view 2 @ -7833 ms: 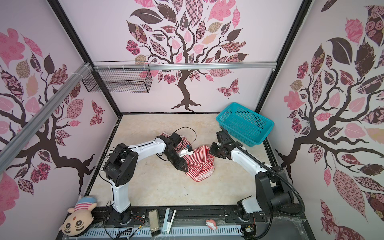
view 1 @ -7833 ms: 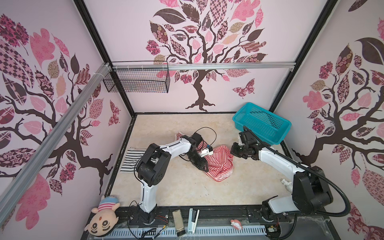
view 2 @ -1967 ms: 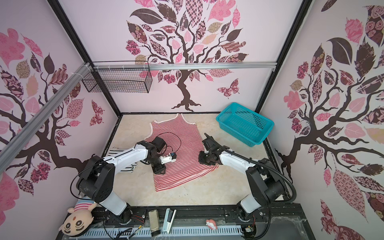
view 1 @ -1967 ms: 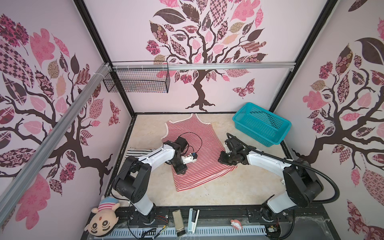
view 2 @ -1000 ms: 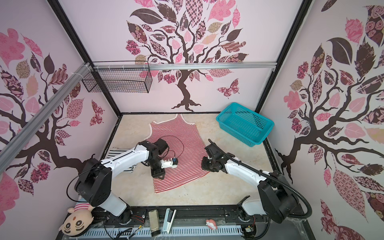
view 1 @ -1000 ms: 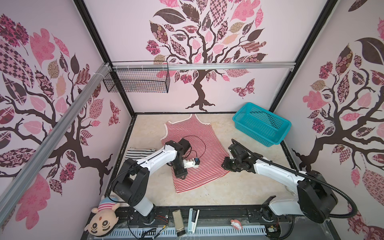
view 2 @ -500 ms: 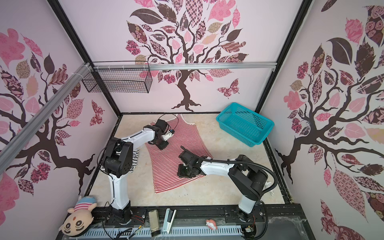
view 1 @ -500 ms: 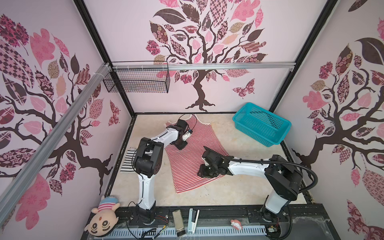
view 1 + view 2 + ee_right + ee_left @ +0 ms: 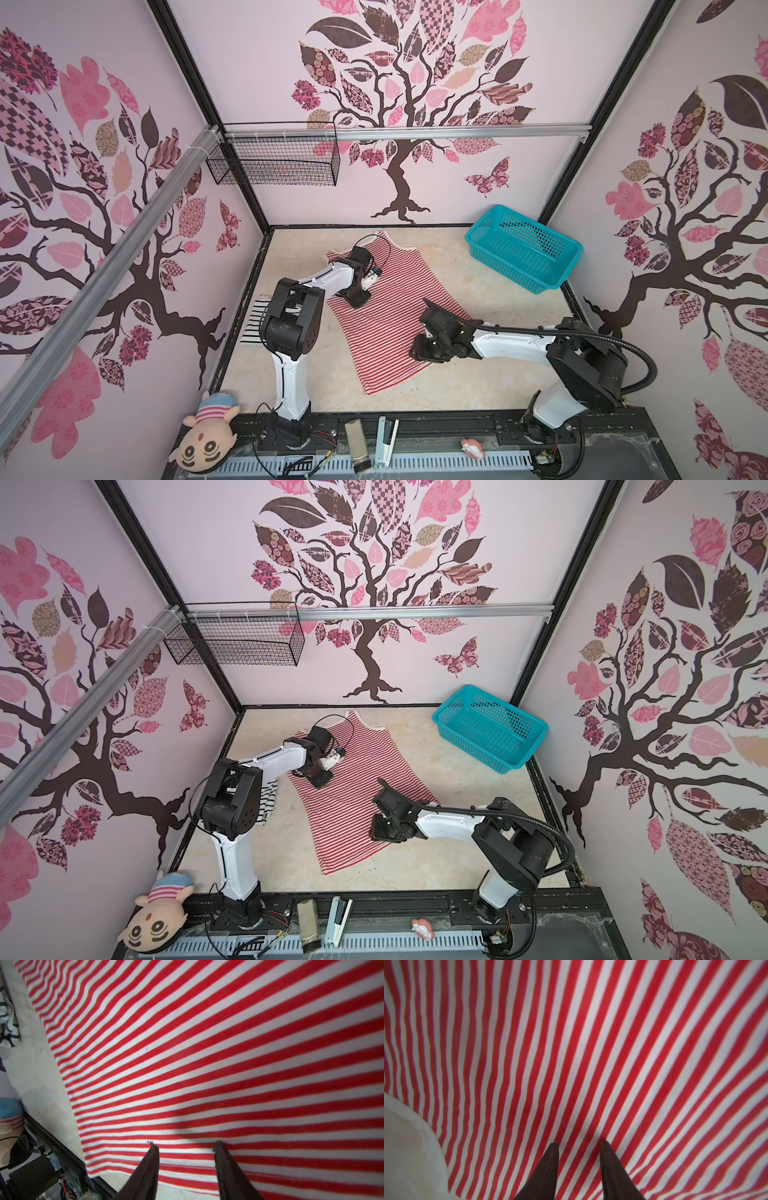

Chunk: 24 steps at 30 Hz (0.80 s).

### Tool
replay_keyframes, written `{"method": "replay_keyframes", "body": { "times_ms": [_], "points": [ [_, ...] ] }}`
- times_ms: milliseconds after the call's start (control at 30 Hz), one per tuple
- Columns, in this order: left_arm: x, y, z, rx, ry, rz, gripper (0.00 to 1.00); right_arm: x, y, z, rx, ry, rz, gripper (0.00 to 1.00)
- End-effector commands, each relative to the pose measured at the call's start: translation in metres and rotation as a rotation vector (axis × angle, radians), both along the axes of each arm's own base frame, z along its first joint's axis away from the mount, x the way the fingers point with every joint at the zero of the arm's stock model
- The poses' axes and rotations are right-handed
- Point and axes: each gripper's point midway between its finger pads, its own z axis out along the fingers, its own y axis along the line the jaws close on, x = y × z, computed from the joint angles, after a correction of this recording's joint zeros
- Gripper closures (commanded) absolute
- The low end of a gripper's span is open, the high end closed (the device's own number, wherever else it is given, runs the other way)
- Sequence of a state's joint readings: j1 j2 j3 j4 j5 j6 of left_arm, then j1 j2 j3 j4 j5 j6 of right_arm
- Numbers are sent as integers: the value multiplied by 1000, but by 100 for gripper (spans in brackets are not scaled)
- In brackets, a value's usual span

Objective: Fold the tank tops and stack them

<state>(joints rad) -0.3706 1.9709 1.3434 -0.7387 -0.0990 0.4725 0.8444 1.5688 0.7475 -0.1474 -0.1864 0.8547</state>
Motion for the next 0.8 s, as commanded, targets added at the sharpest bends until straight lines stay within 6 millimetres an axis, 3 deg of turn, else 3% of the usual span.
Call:
{"method": "replay_keyframes", "body": {
  "times_ms": [0,133,267,333,400,467,567,667,767],
  "points": [
    [-55,-13,-17,34,124,-109,63,4,-45,-6,-94,11,-60,52],
    [-98,-44,-16,24,176,-202,63,22,-93,-5,-151,12,-148,51],
    [-139,-81,-10,6,228,-324,63,53,-142,4,-176,13,-262,51],
    [-153,-99,-4,-26,254,-368,63,72,-164,13,-169,3,-328,51],
    [-155,-113,8,-74,266,-363,63,90,-176,29,-179,-37,-365,50],
    [-144,-120,25,-112,223,-338,63,100,-174,47,-170,-70,-365,50],
    [-106,-112,52,-152,85,-261,61,96,-145,61,-54,-96,-323,48],
    [-66,-82,62,-132,-2,-153,60,74,-116,54,-34,-69,-250,47],
    [-48,-48,52,-83,-1,-88,60,46,-91,39,-25,-32,-184,47]
  ]
}}
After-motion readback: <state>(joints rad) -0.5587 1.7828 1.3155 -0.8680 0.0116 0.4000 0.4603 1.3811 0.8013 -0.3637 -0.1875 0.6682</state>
